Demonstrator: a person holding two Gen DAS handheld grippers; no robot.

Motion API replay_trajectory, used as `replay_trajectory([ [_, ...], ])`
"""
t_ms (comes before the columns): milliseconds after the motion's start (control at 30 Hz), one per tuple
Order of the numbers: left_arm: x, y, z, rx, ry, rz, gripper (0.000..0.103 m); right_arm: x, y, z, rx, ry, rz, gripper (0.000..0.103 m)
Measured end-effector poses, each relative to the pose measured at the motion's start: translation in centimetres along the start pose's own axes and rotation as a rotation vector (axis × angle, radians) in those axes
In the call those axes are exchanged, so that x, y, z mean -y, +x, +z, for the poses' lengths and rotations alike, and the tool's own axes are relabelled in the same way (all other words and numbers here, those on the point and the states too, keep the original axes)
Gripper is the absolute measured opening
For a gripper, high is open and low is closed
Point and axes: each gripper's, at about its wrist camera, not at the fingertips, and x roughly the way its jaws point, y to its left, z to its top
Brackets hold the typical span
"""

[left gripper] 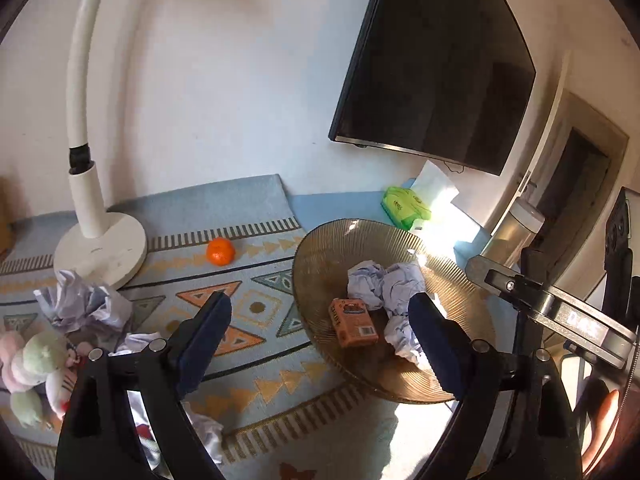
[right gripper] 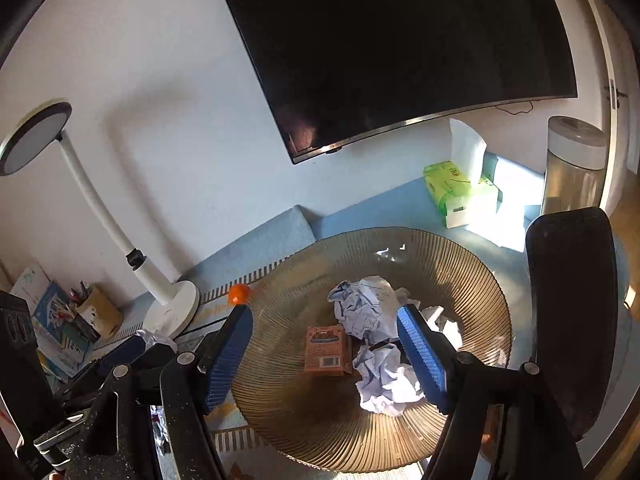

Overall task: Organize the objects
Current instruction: 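Drop the juice box from the left tool into the bowl while the right tool drops its paper, then grasp a pastel dango plush with the left tool while the right tool grasps a paper ball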

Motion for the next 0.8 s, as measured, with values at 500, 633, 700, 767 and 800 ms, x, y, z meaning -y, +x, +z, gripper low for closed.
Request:
replay_trajectory([
  [500, -18.0, -12.6, -9.9, 0.074, -0.217, 0.587, 0.101, -11.3, 4.9, -10.4, -0.117, -0.285, 0.168, 0.085],
  [633, -20.7, -12.2, -11.6, 0.066, -0.285, 0.574, 0.101, -11.9, 6.3, -11.7, -0.124, -0.306, 0.156, 0.085],
  [700, -21.4, -11.6, -12.5, 0.065, -0.324, 0.56, 0.101, -11.7, 7.3, -12.3, -0.142, -0.288, 0.159, 0.089],
  [767, -21.8, -10.6, -12.6, 0.008, -0.346, 0.569, 0.1, -11.0, 8.8, -12.9, -0.202, -0.247, 0.14, 0.093],
  [800, -21.5, -10.5, -12.5, 0.02, -0.324, 0.56, 0.1, -11.0, 9.0, -12.7, -0.214, -0.246, 0.128, 0.092],
])
